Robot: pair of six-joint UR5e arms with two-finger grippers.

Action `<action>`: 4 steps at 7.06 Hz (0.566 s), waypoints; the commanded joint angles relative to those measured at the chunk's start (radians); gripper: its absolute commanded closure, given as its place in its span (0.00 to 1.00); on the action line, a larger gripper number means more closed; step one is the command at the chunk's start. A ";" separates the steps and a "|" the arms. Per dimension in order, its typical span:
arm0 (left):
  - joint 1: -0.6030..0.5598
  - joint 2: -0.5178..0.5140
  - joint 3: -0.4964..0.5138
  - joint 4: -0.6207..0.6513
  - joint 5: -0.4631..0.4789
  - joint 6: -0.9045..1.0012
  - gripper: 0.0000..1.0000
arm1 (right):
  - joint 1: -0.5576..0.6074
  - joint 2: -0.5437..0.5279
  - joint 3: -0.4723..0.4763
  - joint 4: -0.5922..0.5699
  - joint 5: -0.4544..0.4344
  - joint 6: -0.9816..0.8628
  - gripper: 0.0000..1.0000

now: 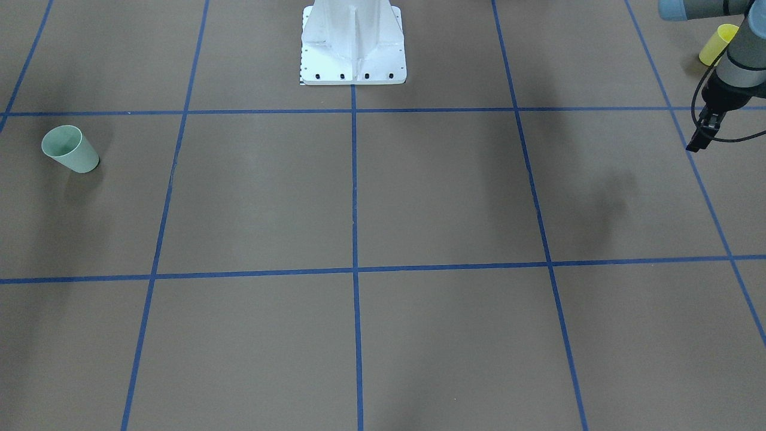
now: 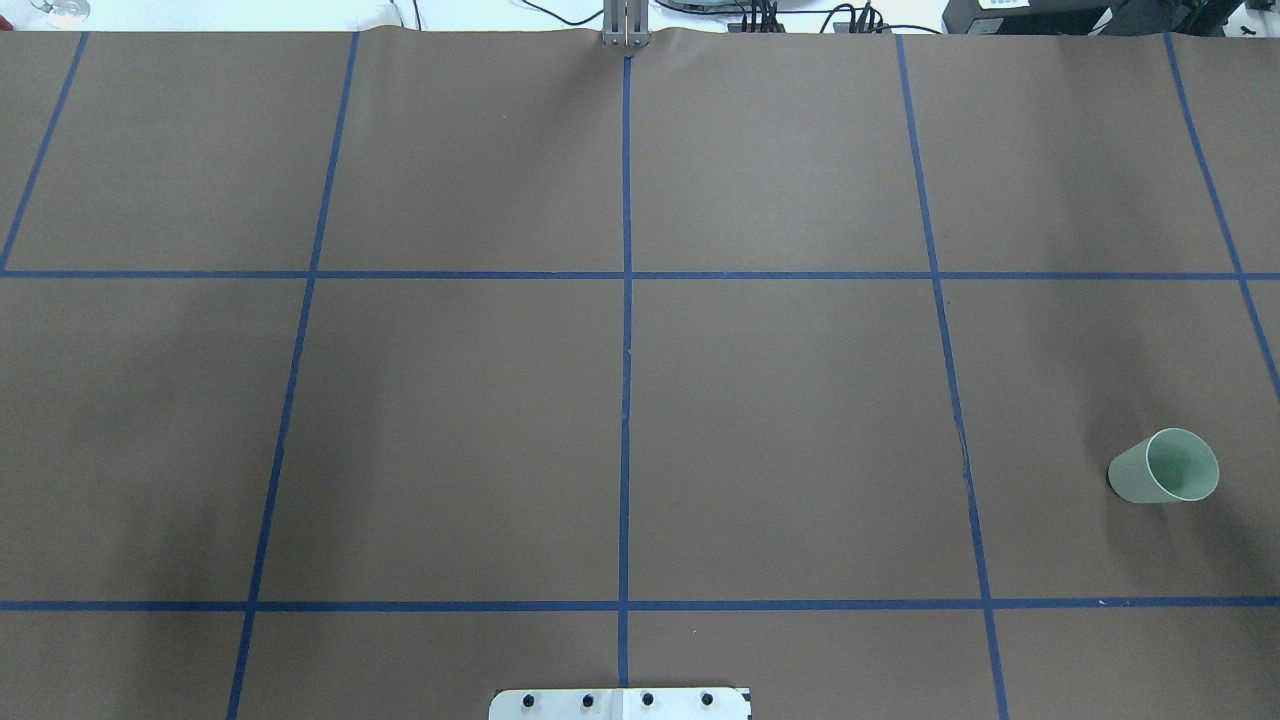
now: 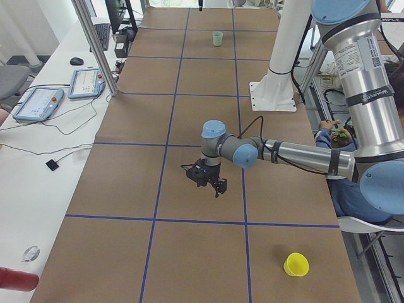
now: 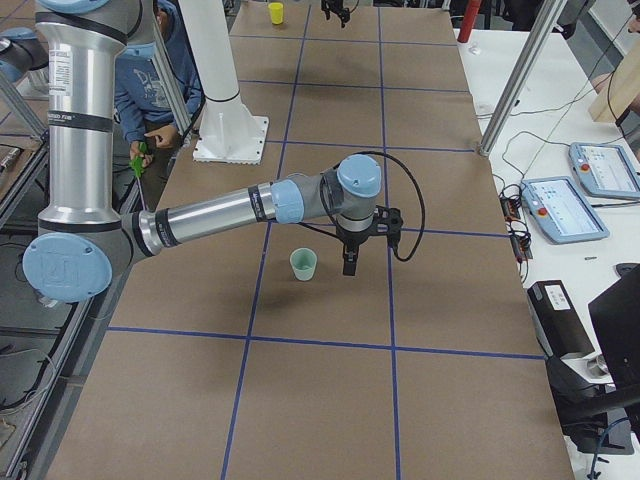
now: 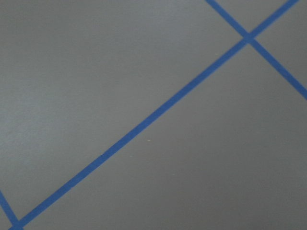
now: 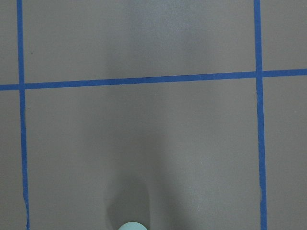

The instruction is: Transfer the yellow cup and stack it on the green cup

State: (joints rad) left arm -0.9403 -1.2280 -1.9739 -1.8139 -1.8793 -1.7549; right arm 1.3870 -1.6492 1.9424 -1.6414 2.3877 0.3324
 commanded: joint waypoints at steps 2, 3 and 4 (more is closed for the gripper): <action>0.260 0.005 -0.066 0.421 0.261 -0.484 0.04 | -0.035 0.003 0.000 0.000 -0.002 0.000 0.00; 0.299 0.013 -0.053 0.550 0.288 -0.626 0.01 | -0.036 0.006 0.003 0.005 -0.022 0.000 0.00; 0.336 0.016 -0.004 0.597 0.287 -0.725 0.01 | -0.036 0.008 0.003 0.035 -0.057 0.000 0.00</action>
State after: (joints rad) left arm -0.6539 -1.2163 -2.0149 -1.3197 -1.6079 -2.3393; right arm 1.3532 -1.6439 1.9439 -1.6312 2.3638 0.3328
